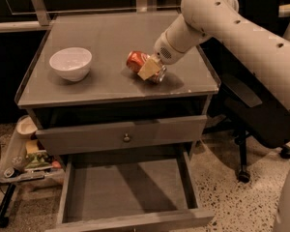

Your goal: Pick coke can from middle drawer and place on counter

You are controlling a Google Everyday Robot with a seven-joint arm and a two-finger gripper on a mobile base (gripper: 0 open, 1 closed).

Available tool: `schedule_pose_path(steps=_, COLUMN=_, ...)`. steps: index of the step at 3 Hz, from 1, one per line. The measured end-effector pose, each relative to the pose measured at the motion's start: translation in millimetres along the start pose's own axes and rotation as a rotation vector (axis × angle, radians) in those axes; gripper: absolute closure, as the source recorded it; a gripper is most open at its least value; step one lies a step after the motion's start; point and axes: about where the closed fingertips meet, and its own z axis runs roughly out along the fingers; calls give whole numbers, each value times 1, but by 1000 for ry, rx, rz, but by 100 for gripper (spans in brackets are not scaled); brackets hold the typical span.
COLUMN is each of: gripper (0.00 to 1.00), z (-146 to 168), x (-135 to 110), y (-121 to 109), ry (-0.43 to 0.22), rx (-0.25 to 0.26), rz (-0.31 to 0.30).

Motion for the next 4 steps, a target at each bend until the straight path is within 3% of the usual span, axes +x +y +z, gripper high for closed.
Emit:
schedule_pose_path(steps=1, gripper=81, z=1, x=-1, y=0, ry=0, rx=-1, rz=0)
schedule_pose_path(steps=4, gripper=12, z=1, x=-1, y=0, ry=0, rx=-1, rz=0)
